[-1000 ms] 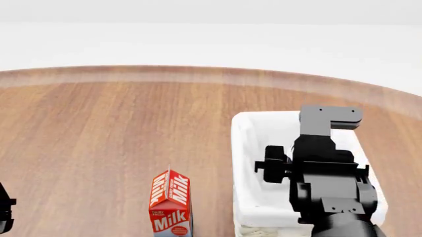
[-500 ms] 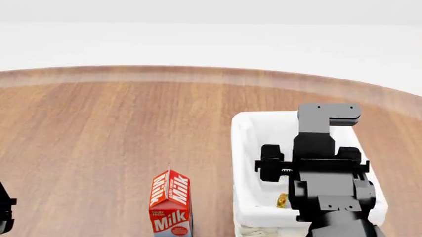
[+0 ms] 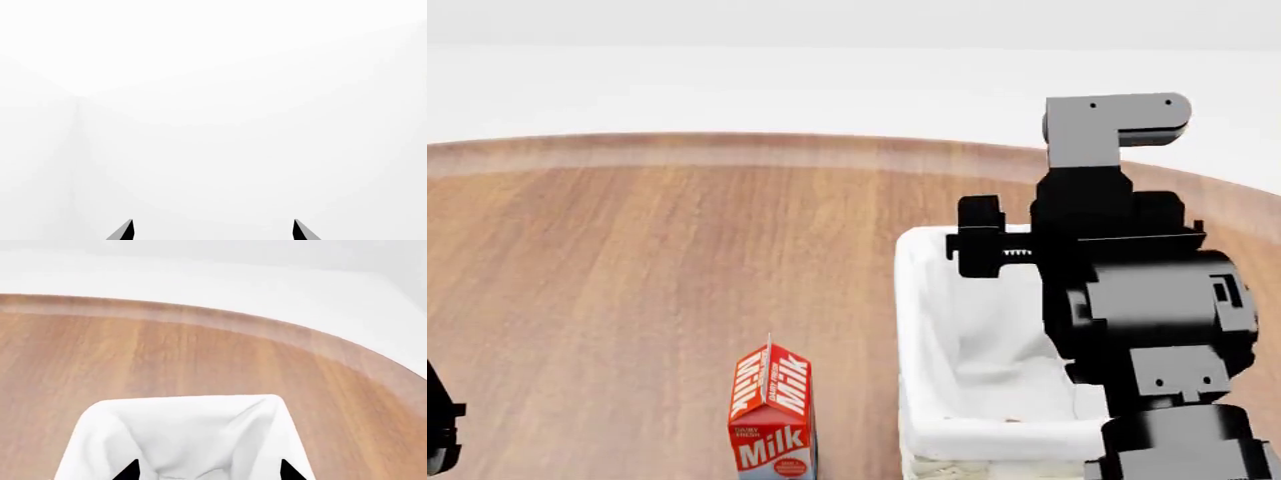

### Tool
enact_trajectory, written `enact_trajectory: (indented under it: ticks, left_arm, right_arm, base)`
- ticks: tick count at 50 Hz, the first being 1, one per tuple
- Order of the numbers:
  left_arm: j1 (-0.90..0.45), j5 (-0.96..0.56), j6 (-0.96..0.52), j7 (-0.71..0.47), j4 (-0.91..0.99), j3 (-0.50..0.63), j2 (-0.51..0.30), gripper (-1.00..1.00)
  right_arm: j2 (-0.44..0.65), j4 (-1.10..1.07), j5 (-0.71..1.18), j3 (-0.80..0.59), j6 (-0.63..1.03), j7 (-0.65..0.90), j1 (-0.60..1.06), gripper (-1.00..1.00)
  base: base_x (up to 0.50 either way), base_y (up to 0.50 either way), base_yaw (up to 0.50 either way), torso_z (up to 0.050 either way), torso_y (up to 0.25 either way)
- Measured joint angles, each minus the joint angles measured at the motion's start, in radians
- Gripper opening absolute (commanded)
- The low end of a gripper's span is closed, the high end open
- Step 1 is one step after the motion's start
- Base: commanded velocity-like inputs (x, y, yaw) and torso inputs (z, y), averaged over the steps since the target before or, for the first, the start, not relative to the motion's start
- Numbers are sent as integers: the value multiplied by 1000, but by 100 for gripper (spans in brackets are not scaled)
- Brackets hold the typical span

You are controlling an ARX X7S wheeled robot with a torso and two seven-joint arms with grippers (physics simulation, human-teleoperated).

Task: Pick up the alphabet soup and the tomato sauce, and put them in the basket.

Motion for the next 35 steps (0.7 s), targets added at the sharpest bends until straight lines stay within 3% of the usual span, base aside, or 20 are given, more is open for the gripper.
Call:
enact_trajectory:
  ticks: [35]
  left_arm:
    - [-6, 2, -4, -7, -1, 15, -7, 100]
  right_arm:
    - [189, -1095, 342, 69, 544, 47, -277, 100]
  base:
    - [0, 0, 0, 0, 0]
